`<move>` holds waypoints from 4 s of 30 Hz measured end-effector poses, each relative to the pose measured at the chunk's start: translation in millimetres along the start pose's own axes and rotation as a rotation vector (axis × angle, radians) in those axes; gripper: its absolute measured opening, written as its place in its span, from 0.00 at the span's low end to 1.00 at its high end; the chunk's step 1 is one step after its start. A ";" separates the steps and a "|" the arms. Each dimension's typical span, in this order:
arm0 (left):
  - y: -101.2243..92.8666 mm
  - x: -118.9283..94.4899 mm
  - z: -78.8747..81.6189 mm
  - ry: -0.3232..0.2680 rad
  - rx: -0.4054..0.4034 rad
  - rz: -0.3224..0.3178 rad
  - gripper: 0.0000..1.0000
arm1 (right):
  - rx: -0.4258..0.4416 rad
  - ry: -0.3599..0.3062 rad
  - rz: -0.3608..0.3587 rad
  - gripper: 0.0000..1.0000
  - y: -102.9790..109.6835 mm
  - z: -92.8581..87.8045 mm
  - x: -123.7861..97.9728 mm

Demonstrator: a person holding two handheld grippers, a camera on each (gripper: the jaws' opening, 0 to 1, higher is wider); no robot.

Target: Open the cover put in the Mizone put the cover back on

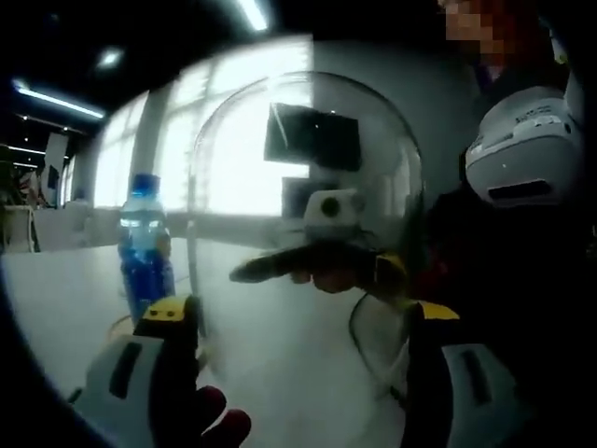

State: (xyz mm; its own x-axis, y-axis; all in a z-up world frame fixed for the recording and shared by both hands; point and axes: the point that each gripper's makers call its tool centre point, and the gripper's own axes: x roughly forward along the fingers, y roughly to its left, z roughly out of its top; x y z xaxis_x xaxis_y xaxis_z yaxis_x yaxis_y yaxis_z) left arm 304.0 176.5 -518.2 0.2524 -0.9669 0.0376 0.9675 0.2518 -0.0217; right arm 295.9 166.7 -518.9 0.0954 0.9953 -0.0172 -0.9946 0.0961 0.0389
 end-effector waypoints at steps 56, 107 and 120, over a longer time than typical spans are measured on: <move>0.0 10.4 1.0 0.006 0.016 0.037 0.83 | -0.009 0.049 0.026 0.90 -2.2 -3.2 -2.2; 6.7 10.2 1.6 -0.045 0.040 0.094 0.86 | -0.005 -0.078 -0.028 0.90 -6.0 1.8 1.6; 12.7 10.0 4.3 -0.075 0.068 0.116 0.83 | -0.009 -0.097 -0.067 0.90 -14.5 1.3 -2.9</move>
State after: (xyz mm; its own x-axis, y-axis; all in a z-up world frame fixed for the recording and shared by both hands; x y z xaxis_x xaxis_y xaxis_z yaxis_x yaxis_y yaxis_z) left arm 318.9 170.2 -513.8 0.3599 -0.9261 0.1135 0.9299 0.3660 0.0373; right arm 310.0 162.5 -518.1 0.1649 0.9833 0.0773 -0.9861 0.1629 0.0315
